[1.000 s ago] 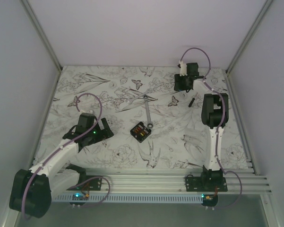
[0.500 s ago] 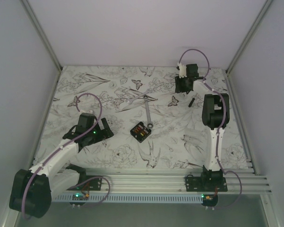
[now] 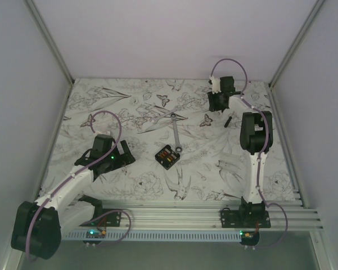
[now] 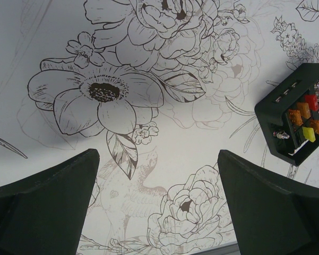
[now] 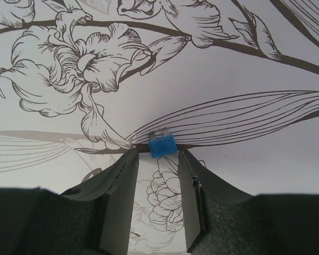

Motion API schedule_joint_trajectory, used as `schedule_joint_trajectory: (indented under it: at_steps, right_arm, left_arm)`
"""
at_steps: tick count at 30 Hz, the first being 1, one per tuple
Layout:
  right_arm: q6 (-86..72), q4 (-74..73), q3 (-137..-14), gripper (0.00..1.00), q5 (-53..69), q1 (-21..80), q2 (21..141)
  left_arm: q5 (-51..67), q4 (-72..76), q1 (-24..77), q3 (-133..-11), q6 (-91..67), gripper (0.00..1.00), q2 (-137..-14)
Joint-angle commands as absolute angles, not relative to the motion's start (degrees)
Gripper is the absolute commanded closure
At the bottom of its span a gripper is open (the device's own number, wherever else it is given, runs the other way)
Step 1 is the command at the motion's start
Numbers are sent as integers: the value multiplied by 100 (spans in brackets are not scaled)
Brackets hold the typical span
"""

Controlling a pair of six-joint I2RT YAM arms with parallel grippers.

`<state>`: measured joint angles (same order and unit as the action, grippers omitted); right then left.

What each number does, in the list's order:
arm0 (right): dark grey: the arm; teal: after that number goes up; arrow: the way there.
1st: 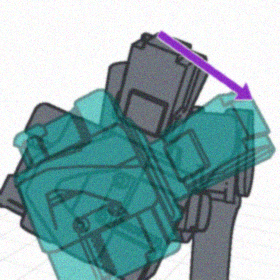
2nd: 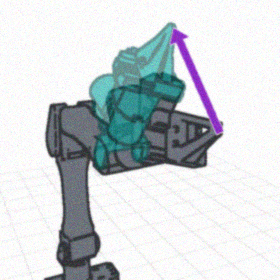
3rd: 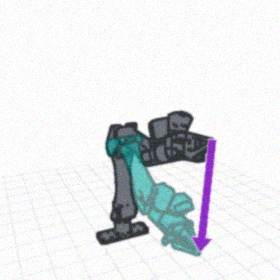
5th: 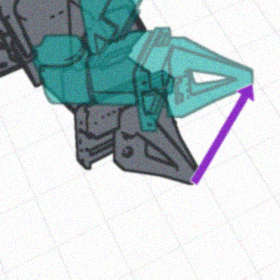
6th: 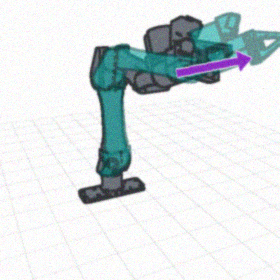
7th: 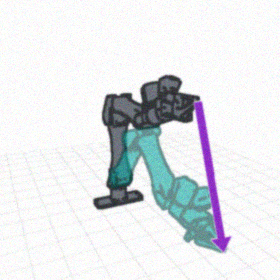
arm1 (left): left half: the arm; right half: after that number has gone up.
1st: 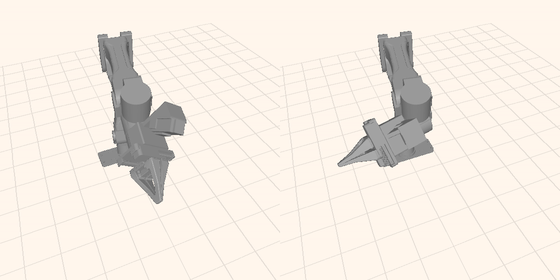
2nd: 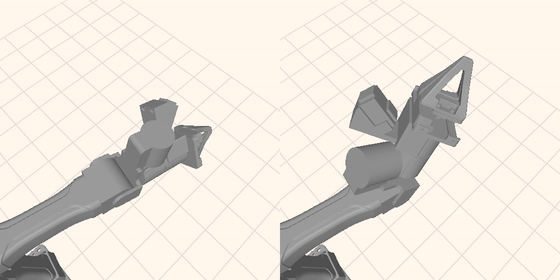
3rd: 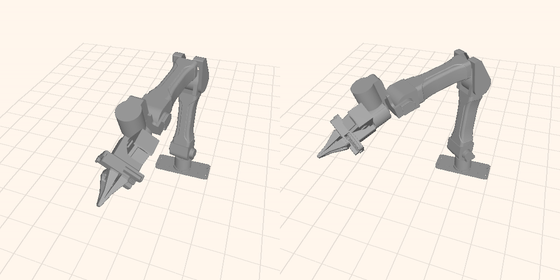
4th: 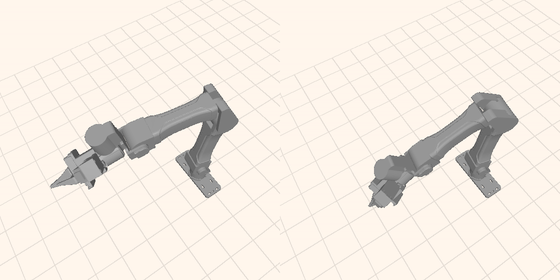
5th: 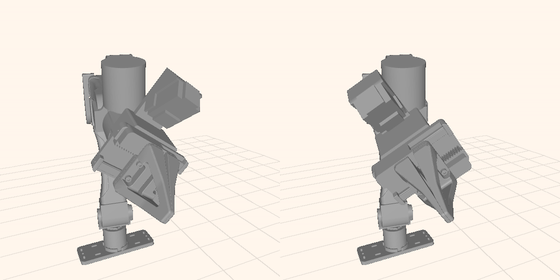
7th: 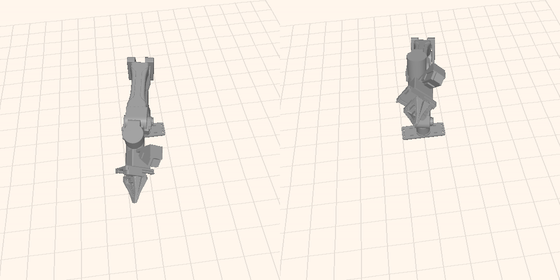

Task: Snap on the fuse box
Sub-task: Move the fuse to the center of the board.

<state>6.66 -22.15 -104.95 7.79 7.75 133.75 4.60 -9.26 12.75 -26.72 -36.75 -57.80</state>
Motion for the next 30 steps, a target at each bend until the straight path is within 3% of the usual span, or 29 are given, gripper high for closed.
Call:
schedule_joint_trajectory:
  at_steps: [1,30]
  right_arm:
    - [958,-2424,-10498,58,615,818,13404]
    - [1860,-2775,-10815,64,1186,817,13778]
  left_arm:
    - [413,-1050,1242,-2716,-3606,0,-5730]
    - [417,-1054,1244,-2716,-3595,0,-5722]
